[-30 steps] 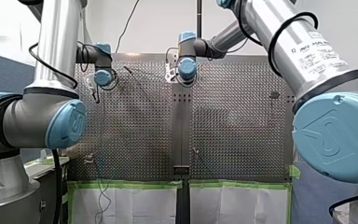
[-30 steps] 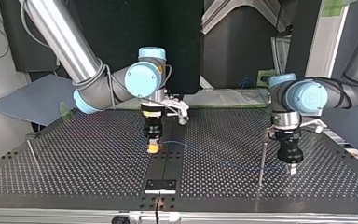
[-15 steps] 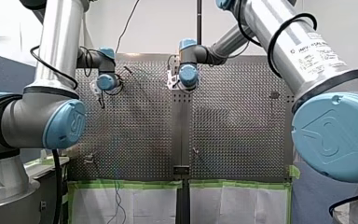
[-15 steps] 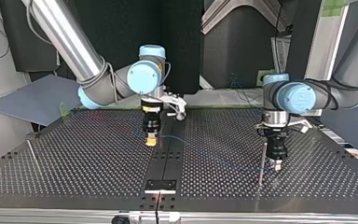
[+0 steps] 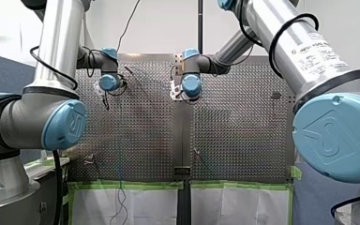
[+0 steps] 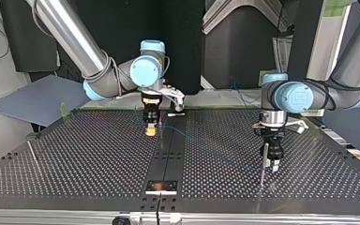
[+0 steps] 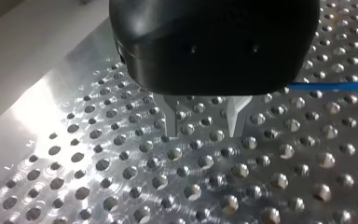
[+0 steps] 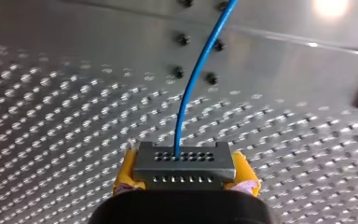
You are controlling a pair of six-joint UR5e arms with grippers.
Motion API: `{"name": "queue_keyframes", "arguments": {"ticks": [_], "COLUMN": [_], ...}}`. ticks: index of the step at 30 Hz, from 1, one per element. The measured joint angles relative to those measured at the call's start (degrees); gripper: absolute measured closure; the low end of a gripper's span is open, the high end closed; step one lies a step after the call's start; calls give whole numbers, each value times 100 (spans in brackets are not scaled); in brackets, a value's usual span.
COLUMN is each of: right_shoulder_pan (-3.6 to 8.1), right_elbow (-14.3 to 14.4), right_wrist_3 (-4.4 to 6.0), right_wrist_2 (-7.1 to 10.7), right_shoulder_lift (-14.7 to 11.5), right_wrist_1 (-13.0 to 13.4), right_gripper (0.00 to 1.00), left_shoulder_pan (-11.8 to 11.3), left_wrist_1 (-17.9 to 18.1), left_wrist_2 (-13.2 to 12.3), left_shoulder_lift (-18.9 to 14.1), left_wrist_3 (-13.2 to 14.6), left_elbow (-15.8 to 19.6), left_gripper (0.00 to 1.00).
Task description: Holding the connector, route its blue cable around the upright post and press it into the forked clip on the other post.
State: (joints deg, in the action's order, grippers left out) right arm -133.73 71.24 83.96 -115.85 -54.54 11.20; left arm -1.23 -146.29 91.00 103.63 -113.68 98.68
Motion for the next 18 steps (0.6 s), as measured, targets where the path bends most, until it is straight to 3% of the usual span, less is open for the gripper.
{"name": "queue_keyframes", "arguments": {"ticks": [1,2,6,13,18], "right_shoulder_pan": [8,15,50,164,280], "right_elbow": [74,128,351,677,903], "right_wrist_3": [0,1,18,190,249], "right_wrist_2": [-6,-10,-16,-7,-7], "right_shoulder_lift": [0,0,0,1,7], "right_wrist_1": [60,106,311,634,859], "right_gripper": [100,100,100,100,100], "left_shoulder_pan": [4,10,30,71,96], "left_wrist_1": [11,21,20,-7,-17], "left_wrist_2": [-12,-17,9,77,75], "left_shoulder_lift": [0,1,4,3,3], "left_wrist_3": [-38,-78,-132,-136,-153], "left_elbow": [0,0,0,22,25], "left_gripper": [25,19,19,19,13]}}
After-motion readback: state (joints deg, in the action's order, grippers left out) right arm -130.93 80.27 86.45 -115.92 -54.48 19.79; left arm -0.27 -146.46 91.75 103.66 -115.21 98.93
